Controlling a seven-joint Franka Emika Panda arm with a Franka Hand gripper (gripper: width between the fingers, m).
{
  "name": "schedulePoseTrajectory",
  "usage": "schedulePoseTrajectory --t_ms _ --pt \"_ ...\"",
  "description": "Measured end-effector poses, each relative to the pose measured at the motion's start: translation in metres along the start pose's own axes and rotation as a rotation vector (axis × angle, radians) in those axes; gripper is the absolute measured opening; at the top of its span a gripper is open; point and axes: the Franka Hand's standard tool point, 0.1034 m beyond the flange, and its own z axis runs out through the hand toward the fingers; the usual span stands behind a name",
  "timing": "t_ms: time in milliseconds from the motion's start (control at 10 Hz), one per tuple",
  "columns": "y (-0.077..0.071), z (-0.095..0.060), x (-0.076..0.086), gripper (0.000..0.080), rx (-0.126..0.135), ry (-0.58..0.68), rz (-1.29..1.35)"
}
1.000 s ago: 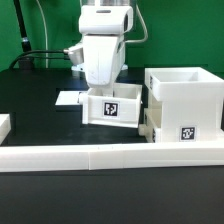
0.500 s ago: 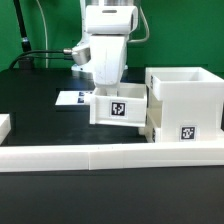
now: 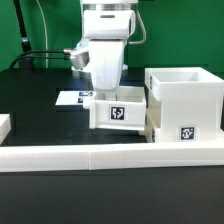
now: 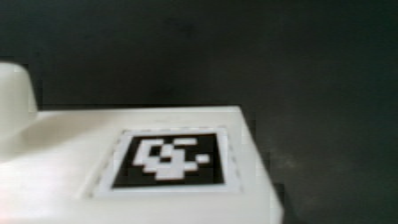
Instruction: Assemble drawer
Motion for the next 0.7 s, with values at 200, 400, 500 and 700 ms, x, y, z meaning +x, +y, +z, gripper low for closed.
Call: schedulePoseTrajectory --t_ms 200,400,500,700 --pt "0.0018 -0.0029 0.0011 0.0042 -0.003 -0.007 0.008" --pt "0.0033 -0.005 0.0012 0.0042 0.003 -0.01 0.008" --pt "0.0043 -0.0072 0.0023 0.0042 -0.001 -0.009 0.006" --pt "0.004 -0.009 0.0024 0.0042 0.0 -0.011 0.006"
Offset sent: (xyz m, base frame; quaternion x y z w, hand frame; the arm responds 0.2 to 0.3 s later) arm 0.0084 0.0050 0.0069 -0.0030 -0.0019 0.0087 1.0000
